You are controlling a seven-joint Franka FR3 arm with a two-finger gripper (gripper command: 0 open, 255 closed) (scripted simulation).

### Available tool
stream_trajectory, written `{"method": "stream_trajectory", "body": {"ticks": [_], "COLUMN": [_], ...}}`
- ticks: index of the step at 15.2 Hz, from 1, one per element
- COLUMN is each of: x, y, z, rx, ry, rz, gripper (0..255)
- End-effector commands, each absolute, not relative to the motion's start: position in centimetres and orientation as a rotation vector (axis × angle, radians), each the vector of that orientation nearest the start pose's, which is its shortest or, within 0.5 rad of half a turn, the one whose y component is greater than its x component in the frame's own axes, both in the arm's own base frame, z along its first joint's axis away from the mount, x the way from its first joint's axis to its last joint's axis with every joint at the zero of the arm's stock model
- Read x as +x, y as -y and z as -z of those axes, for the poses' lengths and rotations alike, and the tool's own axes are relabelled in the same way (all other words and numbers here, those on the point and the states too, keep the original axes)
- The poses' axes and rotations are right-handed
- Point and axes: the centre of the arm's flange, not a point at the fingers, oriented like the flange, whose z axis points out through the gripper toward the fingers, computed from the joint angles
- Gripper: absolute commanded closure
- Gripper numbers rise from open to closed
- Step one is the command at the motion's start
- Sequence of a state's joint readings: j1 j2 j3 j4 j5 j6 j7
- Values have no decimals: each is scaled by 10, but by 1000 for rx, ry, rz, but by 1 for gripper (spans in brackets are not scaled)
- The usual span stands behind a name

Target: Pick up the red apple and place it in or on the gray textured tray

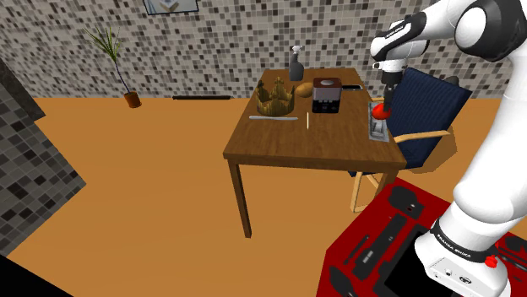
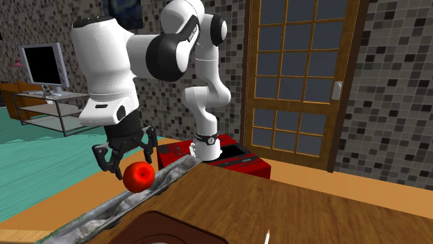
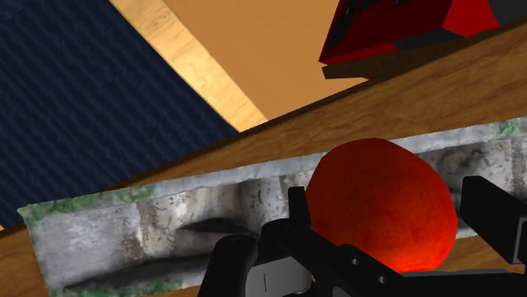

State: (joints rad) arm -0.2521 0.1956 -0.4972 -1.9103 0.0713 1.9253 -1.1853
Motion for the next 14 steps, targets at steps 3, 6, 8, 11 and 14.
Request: {"method": "stream_trajectory", "body": {"ticks": [3, 6, 8, 11, 14], "x": [436, 436, 439, 442, 442], "y": [384, 384, 387, 389, 389], "z": [-394, -394, -420, -443, -443], "rx": [-2963, -2963, -2963, -2963, -2963], "ry": [611, 611, 611, 611, 611], "rz": [-169, -169, -169, -169, -169], "gripper": [0, 0, 0, 0, 0]}}
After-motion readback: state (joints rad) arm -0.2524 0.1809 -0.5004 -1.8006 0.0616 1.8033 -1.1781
